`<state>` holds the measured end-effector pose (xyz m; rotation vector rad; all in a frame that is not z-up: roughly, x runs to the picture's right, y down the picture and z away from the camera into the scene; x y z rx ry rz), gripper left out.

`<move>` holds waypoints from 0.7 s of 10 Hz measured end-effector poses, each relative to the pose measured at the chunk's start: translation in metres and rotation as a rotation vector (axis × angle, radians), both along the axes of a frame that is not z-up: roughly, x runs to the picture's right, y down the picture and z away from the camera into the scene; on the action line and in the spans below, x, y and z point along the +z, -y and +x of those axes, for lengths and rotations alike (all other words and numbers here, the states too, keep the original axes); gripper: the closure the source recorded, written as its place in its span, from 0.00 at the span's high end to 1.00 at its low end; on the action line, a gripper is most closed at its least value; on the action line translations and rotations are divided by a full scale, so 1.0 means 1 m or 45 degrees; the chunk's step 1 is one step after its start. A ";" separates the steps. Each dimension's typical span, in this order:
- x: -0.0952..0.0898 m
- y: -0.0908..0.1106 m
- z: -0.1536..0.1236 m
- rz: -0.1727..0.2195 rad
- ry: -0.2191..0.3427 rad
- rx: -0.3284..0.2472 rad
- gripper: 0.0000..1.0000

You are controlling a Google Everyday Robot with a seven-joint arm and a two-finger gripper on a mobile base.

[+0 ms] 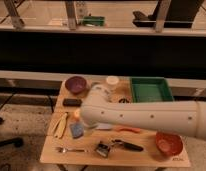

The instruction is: Place sponge in tray

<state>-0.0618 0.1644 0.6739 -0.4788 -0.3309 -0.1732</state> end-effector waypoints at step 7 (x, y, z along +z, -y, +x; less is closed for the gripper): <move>0.056 0.066 0.162 0.086 -0.165 0.254 0.00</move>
